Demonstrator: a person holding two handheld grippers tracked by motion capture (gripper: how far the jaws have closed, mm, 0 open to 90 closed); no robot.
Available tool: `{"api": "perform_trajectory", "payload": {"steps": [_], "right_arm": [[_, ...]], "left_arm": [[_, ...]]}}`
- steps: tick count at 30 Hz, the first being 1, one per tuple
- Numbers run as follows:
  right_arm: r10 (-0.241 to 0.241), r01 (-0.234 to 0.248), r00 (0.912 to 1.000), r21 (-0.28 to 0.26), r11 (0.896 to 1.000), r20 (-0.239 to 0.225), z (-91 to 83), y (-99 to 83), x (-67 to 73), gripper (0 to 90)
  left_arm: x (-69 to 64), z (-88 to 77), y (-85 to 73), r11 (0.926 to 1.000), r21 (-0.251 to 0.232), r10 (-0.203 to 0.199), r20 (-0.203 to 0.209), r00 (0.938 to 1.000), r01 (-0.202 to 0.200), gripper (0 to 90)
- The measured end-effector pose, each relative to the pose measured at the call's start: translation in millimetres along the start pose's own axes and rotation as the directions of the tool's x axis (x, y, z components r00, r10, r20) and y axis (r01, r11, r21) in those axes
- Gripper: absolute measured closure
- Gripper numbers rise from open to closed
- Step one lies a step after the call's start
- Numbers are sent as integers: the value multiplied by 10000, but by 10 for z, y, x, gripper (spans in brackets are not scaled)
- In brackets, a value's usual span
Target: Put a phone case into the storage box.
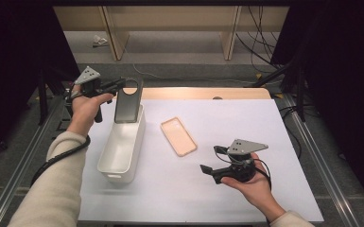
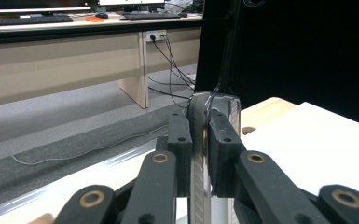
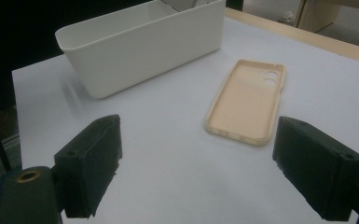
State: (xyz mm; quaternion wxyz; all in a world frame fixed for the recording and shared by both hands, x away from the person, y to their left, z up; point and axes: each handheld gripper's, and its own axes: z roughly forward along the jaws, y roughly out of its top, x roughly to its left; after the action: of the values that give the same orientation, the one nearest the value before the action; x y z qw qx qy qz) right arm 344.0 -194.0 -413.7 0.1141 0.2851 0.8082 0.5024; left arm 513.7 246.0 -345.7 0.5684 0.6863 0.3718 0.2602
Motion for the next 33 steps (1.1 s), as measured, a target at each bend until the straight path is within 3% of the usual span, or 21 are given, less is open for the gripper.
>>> {"api": "perform_trajectory", "payload": {"steps": [33], "right_arm": [[48,-48,10000,5,10000,-53,8,-4,0,165]], "left_arm": [[77,188,-51,9990,442,107,-249,9996,-96,809]]}}
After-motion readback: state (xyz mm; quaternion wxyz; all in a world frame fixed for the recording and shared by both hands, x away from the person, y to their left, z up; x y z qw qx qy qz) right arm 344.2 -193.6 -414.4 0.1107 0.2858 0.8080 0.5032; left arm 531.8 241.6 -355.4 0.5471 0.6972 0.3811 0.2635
